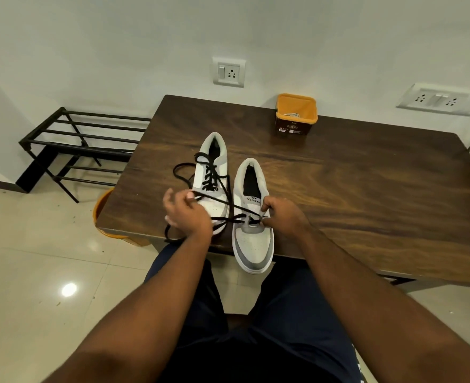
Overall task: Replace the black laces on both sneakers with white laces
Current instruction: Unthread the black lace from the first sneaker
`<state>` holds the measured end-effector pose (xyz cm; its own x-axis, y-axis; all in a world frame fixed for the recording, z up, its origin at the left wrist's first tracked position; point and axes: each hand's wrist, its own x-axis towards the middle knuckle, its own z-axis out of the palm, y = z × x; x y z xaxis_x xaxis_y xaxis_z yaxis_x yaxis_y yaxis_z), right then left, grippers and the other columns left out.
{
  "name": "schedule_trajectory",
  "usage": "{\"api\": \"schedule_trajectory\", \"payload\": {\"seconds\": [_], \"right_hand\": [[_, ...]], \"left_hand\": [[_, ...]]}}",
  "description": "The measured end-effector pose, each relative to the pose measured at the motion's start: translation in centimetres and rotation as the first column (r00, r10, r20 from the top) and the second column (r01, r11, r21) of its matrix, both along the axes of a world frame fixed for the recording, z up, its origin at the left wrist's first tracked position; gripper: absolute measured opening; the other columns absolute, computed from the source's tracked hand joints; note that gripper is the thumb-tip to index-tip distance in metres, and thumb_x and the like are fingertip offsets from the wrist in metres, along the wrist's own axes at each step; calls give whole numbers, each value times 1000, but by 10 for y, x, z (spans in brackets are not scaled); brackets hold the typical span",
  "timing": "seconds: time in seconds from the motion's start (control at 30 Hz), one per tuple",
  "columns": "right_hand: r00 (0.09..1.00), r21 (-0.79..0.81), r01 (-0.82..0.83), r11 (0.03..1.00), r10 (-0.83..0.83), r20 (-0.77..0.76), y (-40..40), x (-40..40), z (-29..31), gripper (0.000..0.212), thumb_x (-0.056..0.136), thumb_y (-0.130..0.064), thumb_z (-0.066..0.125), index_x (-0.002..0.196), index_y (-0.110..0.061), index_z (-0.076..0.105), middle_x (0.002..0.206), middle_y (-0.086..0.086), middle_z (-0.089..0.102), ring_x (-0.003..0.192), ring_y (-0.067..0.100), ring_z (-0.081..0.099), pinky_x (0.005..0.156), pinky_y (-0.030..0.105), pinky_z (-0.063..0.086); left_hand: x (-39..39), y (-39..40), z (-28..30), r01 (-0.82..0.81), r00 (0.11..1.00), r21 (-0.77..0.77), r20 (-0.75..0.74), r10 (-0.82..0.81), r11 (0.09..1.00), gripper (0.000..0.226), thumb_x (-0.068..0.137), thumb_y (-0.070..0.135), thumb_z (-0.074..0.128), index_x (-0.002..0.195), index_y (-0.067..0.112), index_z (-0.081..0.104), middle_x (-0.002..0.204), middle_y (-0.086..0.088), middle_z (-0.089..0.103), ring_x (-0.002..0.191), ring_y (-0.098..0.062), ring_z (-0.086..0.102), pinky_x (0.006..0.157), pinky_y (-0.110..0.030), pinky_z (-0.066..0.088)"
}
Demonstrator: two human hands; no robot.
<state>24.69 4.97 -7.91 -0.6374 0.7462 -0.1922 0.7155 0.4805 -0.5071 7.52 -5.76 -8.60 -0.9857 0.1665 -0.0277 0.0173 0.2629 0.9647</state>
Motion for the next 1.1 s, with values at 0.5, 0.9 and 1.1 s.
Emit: {"api": "schedule_trajectory", "payload": {"seconds": [0.5, 0.9, 1.1], "right_hand": [[997, 83, -34, 996, 28, 77, -20, -13, -18, 20, 91, -28, 55, 99, -29, 74, 130, 9, 49, 116, 33, 43, 97, 35, 36], [968, -177, 133, 975, -166, -189, -32, 21, -29, 24, 96, -24, 53, 75, -34, 53, 162, 5, 6, 148, 22, 11, 117, 41, 9], [925, -242, 212, 947, -275, -264, -36, 23, -16, 7, 88, -28, 67, 94, -26, 65, 162, 1, 9, 144, 19, 20, 111, 39, 26]], "left_hand": [[27, -6, 5, 642, 393, -741, 97, -915, 197, 99, 86, 44, 67, 150, 47, -9, 164, -5, 0, 151, -28, -4, 110, -66, -7], [21, -4, -5, 557, 354, -816, 63, -933, 157, 100, 74, 62, 71, 145, 60, 1, 163, 14, 6, 149, -33, -9, 102, -73, -14], [24, -6, -7, 575, 376, -795, 50, -925, 191, 97, 75, 58, 72, 145, 57, 5, 163, 15, 6, 150, -33, -4, 103, -72, -16]]}}
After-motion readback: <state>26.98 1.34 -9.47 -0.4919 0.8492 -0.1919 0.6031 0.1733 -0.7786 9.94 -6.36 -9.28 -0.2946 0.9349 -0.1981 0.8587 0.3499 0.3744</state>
